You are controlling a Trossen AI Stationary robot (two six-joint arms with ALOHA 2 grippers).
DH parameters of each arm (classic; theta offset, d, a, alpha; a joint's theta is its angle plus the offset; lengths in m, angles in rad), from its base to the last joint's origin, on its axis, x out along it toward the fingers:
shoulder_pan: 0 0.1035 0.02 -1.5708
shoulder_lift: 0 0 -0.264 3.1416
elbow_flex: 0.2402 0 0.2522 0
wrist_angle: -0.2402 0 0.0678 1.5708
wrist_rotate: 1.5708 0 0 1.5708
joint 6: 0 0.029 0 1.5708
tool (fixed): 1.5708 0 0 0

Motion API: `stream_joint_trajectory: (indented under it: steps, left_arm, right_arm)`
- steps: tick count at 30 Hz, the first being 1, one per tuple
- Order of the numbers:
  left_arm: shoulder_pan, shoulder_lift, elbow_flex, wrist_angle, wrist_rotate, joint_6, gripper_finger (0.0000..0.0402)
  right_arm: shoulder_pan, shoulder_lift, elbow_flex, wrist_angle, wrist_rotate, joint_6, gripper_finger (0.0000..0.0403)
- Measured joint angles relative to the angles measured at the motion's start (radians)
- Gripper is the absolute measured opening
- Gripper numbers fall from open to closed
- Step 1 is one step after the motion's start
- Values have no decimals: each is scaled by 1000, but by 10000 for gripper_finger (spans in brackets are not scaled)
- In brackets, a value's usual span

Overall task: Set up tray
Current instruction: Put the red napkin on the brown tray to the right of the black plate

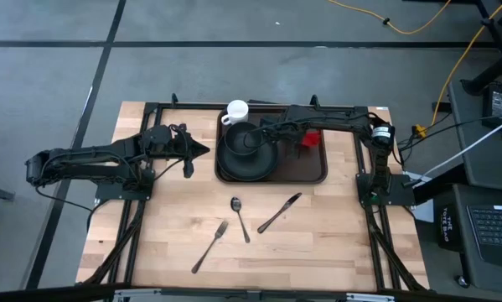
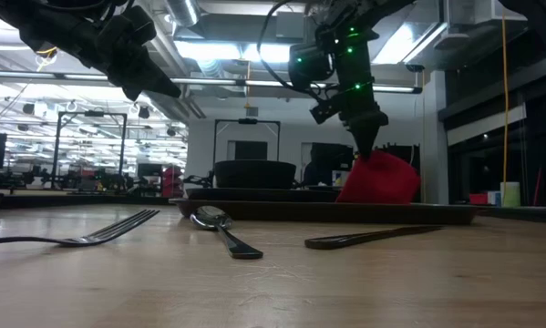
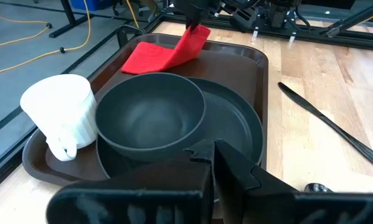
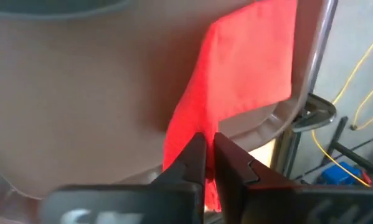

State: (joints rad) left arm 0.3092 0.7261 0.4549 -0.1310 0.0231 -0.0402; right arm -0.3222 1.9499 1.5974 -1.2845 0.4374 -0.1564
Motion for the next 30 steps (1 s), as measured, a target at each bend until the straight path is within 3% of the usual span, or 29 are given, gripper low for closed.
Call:
stream_joint_trajectory:
  steps: [9,18,23,30]
  left_arm:
    - [0,0,0,0,0,0,6]
    - [0,0,0,0,0,0,6]
    - [0,0,0,0,0,0,6]
    - [0,0,0,0,0,0,6]
  right_arm:
    - [-2,0,0,70,-185,3,26]
    - [-15,6,-4,34,-205,80,21]
    - [-30,6,-53,76,-283,76,20]
    - [-50,6,-155,123,-285,73,43]
